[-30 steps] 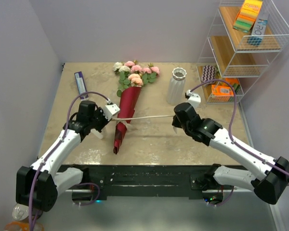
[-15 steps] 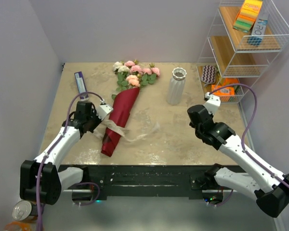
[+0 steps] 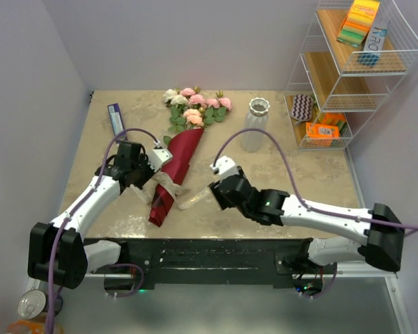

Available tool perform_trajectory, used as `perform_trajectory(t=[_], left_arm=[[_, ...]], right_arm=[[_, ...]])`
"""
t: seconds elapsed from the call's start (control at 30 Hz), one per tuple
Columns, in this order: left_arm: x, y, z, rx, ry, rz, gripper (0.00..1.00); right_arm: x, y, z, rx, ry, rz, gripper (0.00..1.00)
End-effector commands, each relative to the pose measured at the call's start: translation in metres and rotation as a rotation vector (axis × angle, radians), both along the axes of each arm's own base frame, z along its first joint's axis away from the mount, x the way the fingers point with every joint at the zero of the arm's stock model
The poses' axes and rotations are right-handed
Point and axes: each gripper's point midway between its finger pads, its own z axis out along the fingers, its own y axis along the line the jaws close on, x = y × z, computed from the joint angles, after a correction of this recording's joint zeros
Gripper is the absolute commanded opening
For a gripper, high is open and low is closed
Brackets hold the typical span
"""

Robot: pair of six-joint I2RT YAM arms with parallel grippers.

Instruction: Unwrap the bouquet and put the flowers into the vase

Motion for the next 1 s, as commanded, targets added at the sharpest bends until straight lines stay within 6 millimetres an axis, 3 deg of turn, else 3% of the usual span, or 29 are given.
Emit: perform_trajectory(t=[0.0,0.03,0.23,0.27,0.33,0.4,0.43,0.5,0.63,0.97], left_arm=[[0.004,-0.008,0.011,-0.037,-0.011,-0.005,0.25],[0.004,-0.008,0.011,-0.038,-0.010,-0.004,0.26],[0.004,-0.010,0.018,-0.044,-0.016,-0.011,0.33],[0.004,-0.010,0.020,-0.047,-0.021,-0.017,0.33],[0.004,-0.011,0.022,-0.048,-0.021,-0.018,0.34],[0.005,-0.011,0.024,-0.051,-0.024,-0.021,0.34],[0.004,-0.011,0.023,-0.050,-0.018,-0.021,0.34],[0.004,-0.012,0.026,-0.053,-0.022,-0.022,0.34],[0.003,-0.014,0.028,-0.063,-0.015,-0.033,0.34],[-0.002,-0.018,0.041,-0.079,-0.022,-0.059,0.34]], right_arm=[[-0.011,0.077,0.013,0.111,-0.070,0.237,0.73],[-0.014,0.087,0.003,0.109,-0.054,0.262,0.73],[-0.037,0.151,-0.001,0.233,-0.028,0.408,0.75],[-0.036,0.157,-0.016,0.208,-0.014,0.409,0.75],[-0.040,0.173,-0.019,0.208,-0.015,0.436,0.76],[-0.041,0.183,-0.040,0.175,0.009,0.442,0.77],[-0.039,0.190,-0.041,0.178,0.009,0.445,0.77],[-0.036,0.195,-0.058,0.147,0.022,0.430,0.77],[-0.026,0.204,-0.066,0.143,-0.008,0.406,0.74],[-0.003,0.196,-0.094,0.061,-0.053,0.332,0.54]])
